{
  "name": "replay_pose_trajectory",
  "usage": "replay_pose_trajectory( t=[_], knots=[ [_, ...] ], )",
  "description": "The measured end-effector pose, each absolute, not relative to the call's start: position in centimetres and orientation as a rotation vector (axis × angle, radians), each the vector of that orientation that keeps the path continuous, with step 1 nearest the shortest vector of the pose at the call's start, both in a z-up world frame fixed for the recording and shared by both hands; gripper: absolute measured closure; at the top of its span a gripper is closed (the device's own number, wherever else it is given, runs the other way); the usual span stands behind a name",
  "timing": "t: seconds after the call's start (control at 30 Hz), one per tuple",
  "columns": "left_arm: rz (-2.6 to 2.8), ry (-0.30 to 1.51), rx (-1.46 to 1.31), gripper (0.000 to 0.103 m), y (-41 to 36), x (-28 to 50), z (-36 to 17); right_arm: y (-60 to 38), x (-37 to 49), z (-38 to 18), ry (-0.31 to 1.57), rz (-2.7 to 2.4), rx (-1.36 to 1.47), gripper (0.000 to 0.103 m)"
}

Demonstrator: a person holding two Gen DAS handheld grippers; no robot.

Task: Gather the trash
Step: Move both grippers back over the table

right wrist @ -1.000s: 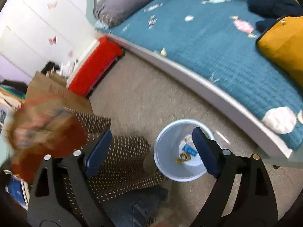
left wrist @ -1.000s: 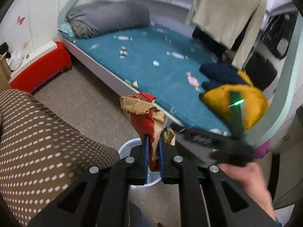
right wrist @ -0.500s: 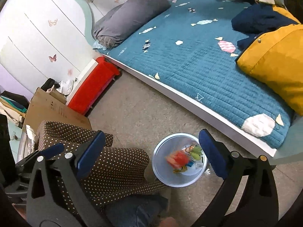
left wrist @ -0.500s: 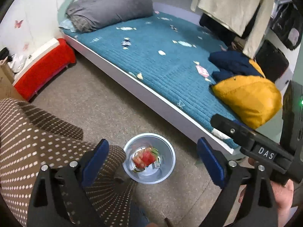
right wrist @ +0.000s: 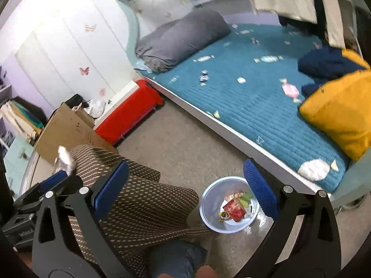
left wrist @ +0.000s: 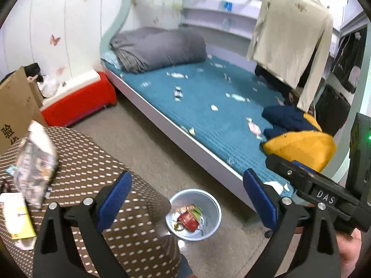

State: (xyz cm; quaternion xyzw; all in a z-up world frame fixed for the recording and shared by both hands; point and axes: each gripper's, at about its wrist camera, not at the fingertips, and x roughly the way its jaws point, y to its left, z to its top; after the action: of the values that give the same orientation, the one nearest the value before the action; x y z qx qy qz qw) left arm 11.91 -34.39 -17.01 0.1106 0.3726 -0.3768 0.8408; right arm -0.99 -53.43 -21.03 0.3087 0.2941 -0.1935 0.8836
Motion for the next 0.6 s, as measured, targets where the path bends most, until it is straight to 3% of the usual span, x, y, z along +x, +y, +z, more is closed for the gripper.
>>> replay_pose_trajectory(
  t=[0.6],
  knots=[
    [-0.662,0.606,0.088,0.005,-21.4,11.1,-9.3,-41.1,0.7,-10.9,0.54,-0.278,0.394,0.006]
  ],
)
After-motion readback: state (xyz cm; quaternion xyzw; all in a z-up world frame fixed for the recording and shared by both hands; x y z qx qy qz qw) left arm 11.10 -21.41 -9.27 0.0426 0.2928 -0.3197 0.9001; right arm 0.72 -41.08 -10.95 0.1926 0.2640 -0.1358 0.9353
